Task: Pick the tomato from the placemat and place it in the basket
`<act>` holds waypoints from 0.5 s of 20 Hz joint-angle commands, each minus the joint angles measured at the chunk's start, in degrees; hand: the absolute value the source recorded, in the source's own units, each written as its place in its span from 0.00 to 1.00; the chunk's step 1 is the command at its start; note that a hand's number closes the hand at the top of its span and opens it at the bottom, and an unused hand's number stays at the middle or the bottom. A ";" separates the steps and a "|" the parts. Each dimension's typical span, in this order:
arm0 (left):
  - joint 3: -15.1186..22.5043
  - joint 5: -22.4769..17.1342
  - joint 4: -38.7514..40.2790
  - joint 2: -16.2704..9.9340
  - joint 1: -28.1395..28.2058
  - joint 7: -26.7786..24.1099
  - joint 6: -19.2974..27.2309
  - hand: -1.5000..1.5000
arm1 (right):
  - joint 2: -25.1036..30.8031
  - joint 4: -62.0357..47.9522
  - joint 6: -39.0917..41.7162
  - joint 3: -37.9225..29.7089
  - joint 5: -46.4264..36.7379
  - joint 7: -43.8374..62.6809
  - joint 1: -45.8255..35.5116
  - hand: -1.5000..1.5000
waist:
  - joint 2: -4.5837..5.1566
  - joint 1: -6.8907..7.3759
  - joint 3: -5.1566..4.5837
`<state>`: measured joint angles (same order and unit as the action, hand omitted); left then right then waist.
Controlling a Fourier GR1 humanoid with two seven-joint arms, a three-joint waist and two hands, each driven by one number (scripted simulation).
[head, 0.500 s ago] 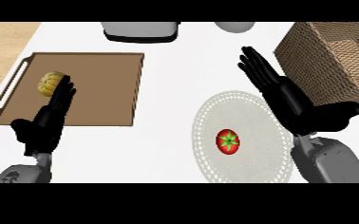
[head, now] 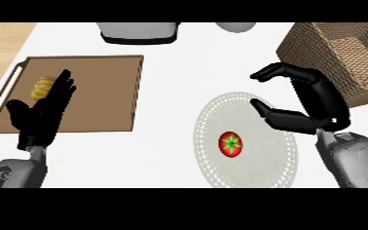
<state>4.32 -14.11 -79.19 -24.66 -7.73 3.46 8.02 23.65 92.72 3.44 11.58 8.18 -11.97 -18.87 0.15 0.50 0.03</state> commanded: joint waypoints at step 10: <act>-1.81 -2.20 1.00 -0.25 -3.66 7.01 -1.69 0.50 | -18.58 5.31 -18.10 17.05 -34.87 32.80 -10.62 0.00 | -0.62 -0.75 -0.20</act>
<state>3.19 -15.61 -78.40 -25.21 -10.96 9.06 6.40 7.14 94.70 -17.16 28.68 -22.45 4.05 -22.77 -0.24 0.08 -0.10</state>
